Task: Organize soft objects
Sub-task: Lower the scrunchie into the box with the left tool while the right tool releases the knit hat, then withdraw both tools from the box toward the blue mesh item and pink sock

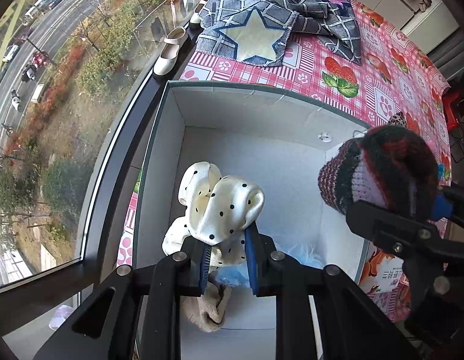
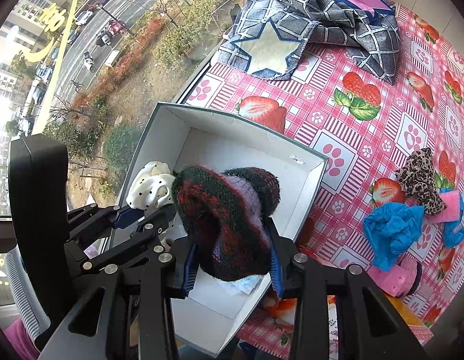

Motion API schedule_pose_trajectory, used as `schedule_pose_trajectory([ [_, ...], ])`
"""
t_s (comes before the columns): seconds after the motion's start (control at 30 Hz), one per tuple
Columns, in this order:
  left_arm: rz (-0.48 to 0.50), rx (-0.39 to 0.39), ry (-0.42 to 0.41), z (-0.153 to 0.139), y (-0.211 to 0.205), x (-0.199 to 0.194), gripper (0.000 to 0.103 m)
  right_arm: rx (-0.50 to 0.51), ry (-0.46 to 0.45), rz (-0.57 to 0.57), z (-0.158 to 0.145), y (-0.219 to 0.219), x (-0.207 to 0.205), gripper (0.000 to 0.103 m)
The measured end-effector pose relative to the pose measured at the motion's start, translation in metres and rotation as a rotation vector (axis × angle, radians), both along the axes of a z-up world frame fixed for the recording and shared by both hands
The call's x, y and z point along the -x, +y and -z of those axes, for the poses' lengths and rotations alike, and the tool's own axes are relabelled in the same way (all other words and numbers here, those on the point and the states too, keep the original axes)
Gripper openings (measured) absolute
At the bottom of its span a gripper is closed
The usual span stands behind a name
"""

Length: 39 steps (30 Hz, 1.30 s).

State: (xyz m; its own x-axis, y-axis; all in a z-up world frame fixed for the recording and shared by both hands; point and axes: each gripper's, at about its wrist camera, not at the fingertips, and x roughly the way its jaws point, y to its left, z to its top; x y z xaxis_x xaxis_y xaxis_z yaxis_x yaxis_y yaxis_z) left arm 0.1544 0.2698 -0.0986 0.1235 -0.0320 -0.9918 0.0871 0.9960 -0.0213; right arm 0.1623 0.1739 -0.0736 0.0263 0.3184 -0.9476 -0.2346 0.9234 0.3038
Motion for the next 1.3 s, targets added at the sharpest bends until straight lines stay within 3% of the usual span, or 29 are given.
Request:
schedule_pose_trajectory([
  [0.47, -0.004, 0.001, 0.004, 0.005, 0.000, 0.002, 0.023, -0.010, 0.016, 0.014, 0.005, -0.004, -0.003, 0.040],
  [0.5, -0.001, 0.010, 0.004, 0.006, 0.000, 0.002, 0.032, -0.015, 0.018, 0.014, 0.005, -0.004, -0.003, 0.042],
  [0.6, 0.009, 0.019, -0.022, 0.002, -0.002, 0.004, 0.073, -0.015, 0.018, 0.011, 0.004, -0.003, -0.002, 0.044],
  [0.63, 0.012, 0.020, -0.037, -0.001, -0.003, 0.006, 0.082, -0.016, 0.017, 0.008, 0.003, -0.003, -0.002, 0.044],
  [0.77, 0.013, 0.016, -0.045, -0.004, -0.005, 0.008, 0.088, -0.012, 0.003, 0.006, 0.000, -0.004, -0.001, 0.044],
  [0.8, 0.006, 0.014, -0.042, -0.004, -0.004, 0.008, 0.095, -0.013, 0.003, 0.009, 0.000, -0.004, -0.001, 0.049],
  [0.83, -0.002, 0.018, -0.045, -0.004, -0.003, 0.008, 0.103, -0.013, 0.002, 0.013, -0.001, -0.005, -0.002, 0.069],
  [0.9, -0.027, 0.046, -0.058, 0.000, 0.000, 0.008, 0.103, 0.008, -0.020, 0.029, -0.005, -0.008, -0.001, 0.087],
  [1.07, -0.023, 0.075, -0.053, 0.008, -0.004, 0.005, 0.103, 0.012, -0.009, 0.053, -0.009, -0.014, -0.003, 0.091],
  [1.13, -0.034, 0.097, -0.059, 0.009, -0.004, 0.004, 0.103, 0.039, -0.011, 0.054, -0.010, -0.014, -0.003, 0.102],
  [1.3, -0.024, 0.075, -0.052, 0.013, -0.011, 0.002, 0.103, 0.042, -0.021, 0.066, -0.013, -0.019, 0.001, 0.102],
])
